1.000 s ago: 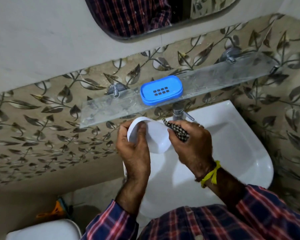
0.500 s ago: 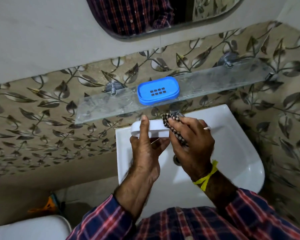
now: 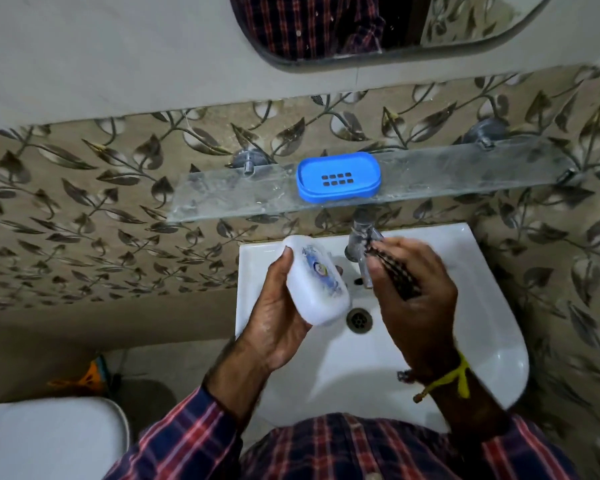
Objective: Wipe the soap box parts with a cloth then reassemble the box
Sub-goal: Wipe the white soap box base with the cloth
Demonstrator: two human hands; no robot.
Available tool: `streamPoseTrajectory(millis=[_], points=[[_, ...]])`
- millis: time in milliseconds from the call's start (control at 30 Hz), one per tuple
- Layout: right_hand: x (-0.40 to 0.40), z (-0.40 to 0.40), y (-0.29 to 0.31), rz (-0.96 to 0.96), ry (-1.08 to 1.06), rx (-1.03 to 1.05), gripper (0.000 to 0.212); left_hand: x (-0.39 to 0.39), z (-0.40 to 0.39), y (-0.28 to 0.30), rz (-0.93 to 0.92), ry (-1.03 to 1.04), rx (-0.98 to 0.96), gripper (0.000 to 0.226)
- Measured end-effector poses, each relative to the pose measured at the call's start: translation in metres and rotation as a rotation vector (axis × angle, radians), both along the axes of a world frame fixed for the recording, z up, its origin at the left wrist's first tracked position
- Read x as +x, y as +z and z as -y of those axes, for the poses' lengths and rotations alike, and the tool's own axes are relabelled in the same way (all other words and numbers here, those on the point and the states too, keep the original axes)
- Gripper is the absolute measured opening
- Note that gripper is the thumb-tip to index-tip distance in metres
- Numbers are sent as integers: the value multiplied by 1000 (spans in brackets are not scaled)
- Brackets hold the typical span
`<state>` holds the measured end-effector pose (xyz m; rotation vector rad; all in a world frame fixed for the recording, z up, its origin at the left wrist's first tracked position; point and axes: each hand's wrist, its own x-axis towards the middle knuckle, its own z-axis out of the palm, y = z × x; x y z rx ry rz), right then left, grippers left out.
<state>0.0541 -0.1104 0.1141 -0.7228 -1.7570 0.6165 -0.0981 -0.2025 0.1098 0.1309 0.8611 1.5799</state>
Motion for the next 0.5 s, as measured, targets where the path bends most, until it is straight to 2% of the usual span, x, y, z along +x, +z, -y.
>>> streamPoseTrajectory(millis=[133,500], points=[[-15,5,27,203,153,14,19,6,4,-7,-55,-29,45,53],[-30,27,22,435,196,118,27,3,9,-7,-59,-17,33,56]])
